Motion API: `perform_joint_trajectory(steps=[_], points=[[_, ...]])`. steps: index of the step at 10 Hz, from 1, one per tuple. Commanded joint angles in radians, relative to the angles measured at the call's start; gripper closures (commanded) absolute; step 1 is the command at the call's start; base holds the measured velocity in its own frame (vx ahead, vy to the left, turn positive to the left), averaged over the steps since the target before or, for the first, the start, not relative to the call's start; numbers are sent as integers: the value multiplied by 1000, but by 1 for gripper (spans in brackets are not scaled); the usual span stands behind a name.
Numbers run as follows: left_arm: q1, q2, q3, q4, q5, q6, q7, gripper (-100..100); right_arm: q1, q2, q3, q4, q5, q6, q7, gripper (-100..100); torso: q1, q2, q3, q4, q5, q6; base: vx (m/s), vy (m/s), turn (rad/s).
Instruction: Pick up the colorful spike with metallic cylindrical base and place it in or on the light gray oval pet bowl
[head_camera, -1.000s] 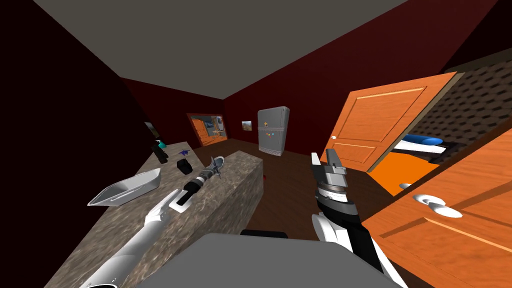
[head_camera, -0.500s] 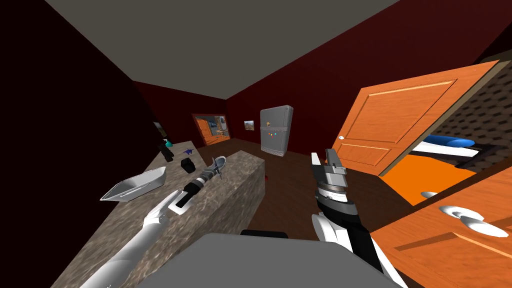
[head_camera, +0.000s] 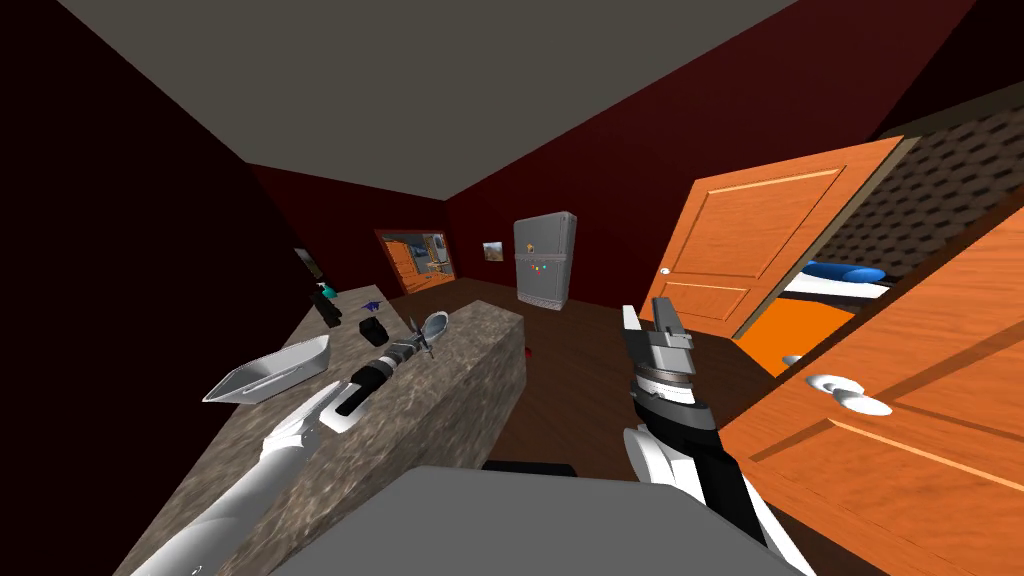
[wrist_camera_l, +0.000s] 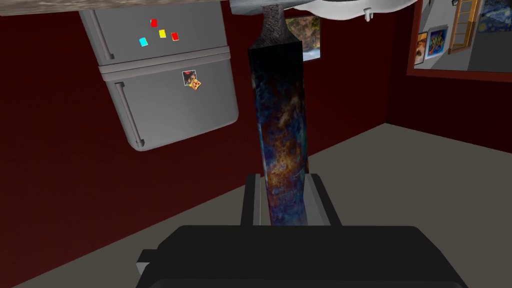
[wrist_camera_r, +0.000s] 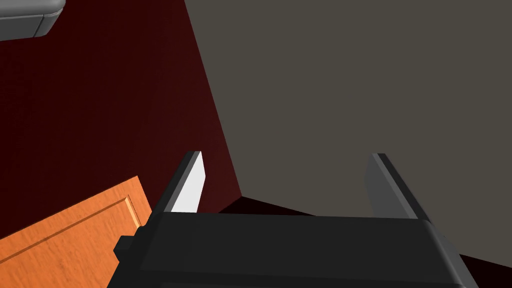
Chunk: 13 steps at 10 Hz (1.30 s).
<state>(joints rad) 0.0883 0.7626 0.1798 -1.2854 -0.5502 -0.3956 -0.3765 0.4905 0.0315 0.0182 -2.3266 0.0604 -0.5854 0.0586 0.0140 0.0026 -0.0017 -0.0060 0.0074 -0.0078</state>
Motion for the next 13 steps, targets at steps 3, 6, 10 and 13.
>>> perform_joint_trajectory(steps=[3, 6, 10, 13], points=[[-27, 39, 37, 93, -12, 3, 7, 100, 0, 0, 0, 0, 0, 0, 0, 0, 1, -4, -2, -1, 0, 1, -17, 16, -148], [-47, 77, 68, 163, -9, 12, 23, 100, 0, 0, 0, 0, 0, 0, 0, 0, 2, -5, -3, -1, 0, 1, -19, 43, -168], [-74, 124, 102, 238, 2, 23, 43, 100, 0, 0, 0, 0, 0, 0, 0, 0, 1, -6, -3, -1, -1, 2, -7, 42, -190], [-101, 167, 132, 299, 26, 34, 65, 100, 0, 0, 0, 0, 0, 0, 0, 0, 2, -10, -6, -2, -1, 5, 6, 40, -222]])
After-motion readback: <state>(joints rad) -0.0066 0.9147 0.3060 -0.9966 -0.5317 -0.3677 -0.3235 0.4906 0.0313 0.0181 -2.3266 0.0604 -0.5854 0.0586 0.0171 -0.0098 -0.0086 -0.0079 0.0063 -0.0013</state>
